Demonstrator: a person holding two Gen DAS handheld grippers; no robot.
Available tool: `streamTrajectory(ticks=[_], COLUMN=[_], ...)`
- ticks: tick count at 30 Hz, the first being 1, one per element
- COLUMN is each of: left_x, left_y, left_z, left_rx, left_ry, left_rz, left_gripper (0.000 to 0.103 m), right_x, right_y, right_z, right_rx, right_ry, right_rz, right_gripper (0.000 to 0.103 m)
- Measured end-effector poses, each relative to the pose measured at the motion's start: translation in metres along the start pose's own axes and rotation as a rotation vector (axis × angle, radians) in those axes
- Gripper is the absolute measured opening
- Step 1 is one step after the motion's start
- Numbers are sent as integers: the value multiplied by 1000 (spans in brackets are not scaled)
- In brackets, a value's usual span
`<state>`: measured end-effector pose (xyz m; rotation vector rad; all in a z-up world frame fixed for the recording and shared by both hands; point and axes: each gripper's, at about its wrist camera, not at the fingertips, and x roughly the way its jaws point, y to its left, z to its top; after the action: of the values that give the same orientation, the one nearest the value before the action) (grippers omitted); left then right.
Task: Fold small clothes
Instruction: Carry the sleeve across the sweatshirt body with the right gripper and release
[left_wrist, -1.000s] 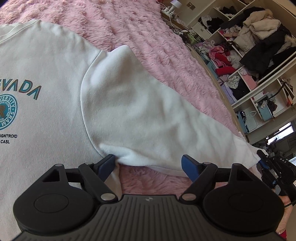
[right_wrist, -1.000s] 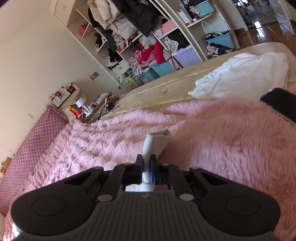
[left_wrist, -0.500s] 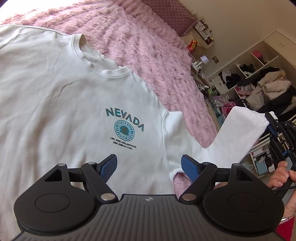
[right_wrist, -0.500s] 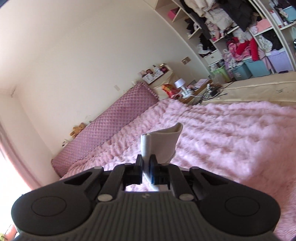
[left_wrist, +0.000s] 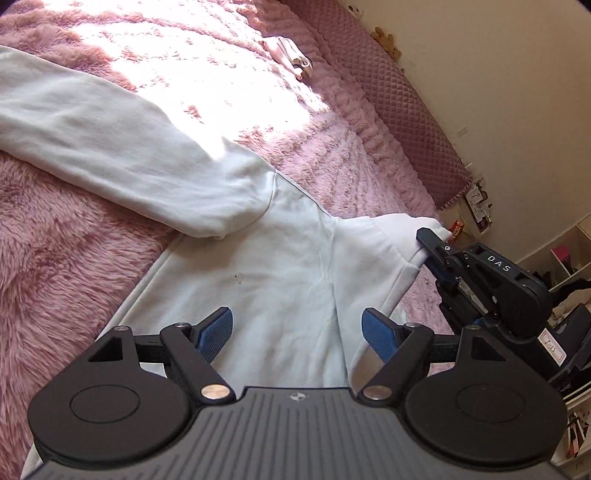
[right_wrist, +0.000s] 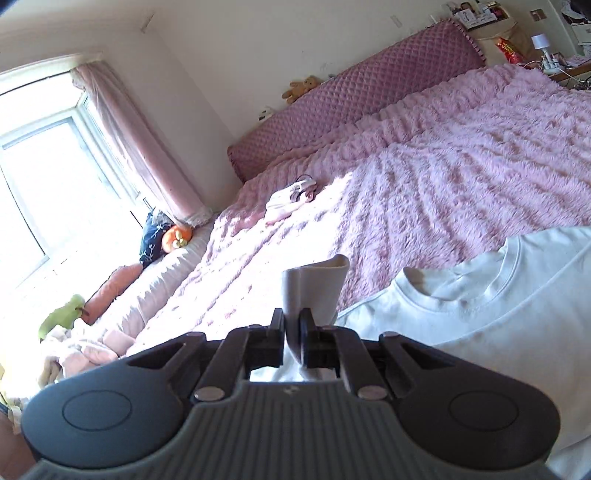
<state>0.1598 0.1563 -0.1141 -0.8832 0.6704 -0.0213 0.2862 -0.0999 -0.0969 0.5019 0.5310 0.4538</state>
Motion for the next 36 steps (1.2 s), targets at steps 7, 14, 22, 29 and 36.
streamTrajectory(ticks=[7,14,22,29,36], left_x=[13,51,81,108,99], left_y=[26,25,1,17,12], left_z=[4,-3,7,7,15], left_rx=[-28,-35,79,77,93], left_ry=[13,53,28,75,100], left_rz=[-28,-41,-54,19,27], left_gripper=[92,92,92,92,92], right_x=[1,-85,-145,-129,-101], right_y=[-4,-94,-203,-211,-214], right_z=[-55,-21,-8,-7,-25], right_rx=[-30,-92,-102,-32,-44], right_ry=[171,79,42,53,149], right_rz=[-14,-359,-685,-508,-584], right_gripper=[45,50,50,53,53])
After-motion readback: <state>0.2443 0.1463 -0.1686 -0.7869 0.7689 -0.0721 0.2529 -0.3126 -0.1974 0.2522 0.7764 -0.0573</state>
